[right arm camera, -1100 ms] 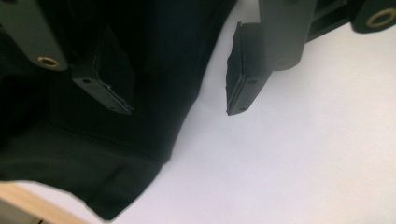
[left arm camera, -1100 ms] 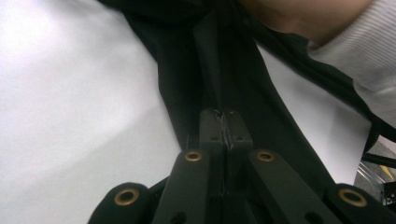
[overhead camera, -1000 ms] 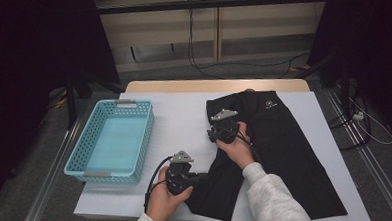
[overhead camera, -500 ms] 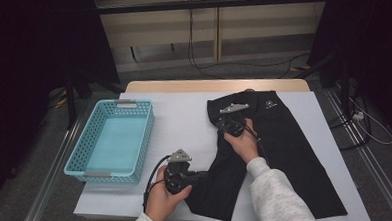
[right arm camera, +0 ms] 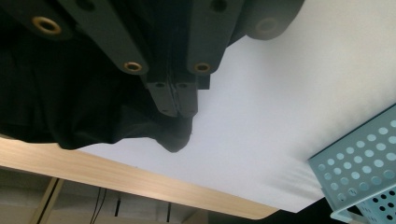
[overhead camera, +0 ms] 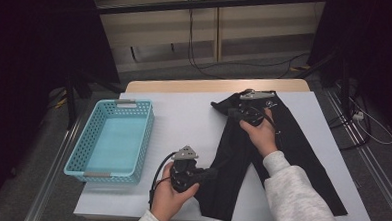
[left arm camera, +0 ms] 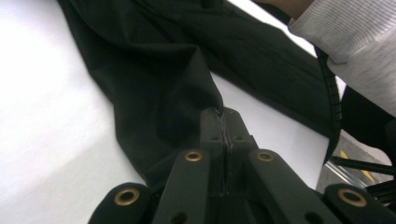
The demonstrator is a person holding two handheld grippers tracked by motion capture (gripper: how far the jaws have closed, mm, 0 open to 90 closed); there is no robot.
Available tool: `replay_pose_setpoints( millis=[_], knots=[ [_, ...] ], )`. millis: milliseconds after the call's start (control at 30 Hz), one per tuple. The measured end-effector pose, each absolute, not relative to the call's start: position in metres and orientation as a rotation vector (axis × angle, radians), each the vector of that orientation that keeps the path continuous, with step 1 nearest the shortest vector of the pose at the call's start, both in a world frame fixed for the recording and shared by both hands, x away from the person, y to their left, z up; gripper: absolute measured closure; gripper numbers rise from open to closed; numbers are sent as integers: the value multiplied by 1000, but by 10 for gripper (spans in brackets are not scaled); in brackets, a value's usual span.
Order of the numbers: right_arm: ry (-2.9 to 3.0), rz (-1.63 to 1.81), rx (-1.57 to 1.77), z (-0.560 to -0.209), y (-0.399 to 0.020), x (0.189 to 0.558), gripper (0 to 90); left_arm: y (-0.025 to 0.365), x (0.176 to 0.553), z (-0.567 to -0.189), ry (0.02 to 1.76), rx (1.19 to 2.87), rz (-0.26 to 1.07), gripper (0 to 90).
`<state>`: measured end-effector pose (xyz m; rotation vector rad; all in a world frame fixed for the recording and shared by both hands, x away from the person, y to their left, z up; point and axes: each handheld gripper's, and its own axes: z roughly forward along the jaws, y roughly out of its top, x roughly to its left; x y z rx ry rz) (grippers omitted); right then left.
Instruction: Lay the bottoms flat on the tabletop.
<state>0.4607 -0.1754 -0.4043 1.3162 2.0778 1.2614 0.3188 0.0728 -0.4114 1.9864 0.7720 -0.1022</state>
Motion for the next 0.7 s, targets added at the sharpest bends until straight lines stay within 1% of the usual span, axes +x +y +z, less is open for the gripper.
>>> replay_pose_setpoints(
  millis=[333, 700],
  knots=[
    [2022, 1269, 1347, -394, -196, 454, 900, 64, 316, -405, 735, 1978, -110, 891],
    [2032, 1245, 1352, -396, -203, 457, 900, 61, 322, -401, 728, 1966, -130, 890]
  ],
)
